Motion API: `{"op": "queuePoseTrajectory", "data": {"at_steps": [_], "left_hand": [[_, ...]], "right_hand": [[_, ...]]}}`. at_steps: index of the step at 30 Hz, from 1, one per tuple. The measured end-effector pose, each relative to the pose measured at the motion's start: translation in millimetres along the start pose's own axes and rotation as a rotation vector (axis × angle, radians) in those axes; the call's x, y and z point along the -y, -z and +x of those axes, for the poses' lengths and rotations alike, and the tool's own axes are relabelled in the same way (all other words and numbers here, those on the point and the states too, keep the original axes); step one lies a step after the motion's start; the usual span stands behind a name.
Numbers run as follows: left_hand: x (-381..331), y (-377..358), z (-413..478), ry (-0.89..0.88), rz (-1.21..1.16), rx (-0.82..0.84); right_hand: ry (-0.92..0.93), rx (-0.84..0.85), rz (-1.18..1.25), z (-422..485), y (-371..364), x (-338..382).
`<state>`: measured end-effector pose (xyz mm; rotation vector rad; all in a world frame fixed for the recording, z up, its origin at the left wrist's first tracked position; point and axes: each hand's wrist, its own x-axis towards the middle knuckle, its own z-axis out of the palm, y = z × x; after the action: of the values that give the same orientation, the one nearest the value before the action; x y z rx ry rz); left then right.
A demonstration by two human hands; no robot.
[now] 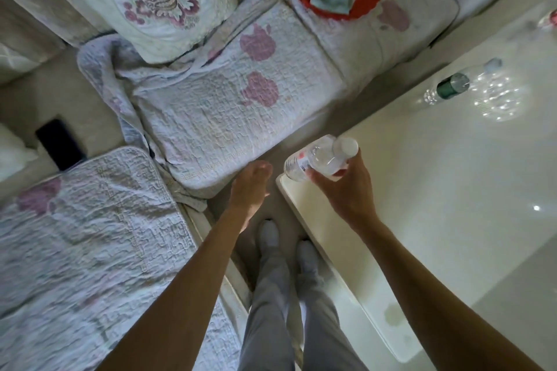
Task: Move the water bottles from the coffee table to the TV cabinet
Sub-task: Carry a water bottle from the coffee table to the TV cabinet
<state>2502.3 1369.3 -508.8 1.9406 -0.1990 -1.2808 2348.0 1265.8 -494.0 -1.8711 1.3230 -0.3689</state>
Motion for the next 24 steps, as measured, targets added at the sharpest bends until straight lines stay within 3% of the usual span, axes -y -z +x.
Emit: {"op": "queuePoseTrajectory", "data": {"at_steps": [3, 8, 15, 24], "left_hand": [[-20.6, -9.8, -13.7, 0.049, -0.169, 0.036], [-42.5, -30.3, -45.1, 0.018, -0.241, 0.190], [-49.3, -67.7, -81.4, -0.083, -0.109, 0.325], [-47.8, -174.2, -156.0, -0.217, 0.119, 0.426]], "right_hand": [[0.030, -0.033, 0.023, -17.9, 30.4, 22.1], [-0.008, -0.137, 0.038, -51.5, 66.9, 42.9], [-0.087, -0.269, 0.044, -91.3, 108.5, 43.9], [-0.230, -0.474, 0.072, -167.1, 199.6, -7.6]]}}
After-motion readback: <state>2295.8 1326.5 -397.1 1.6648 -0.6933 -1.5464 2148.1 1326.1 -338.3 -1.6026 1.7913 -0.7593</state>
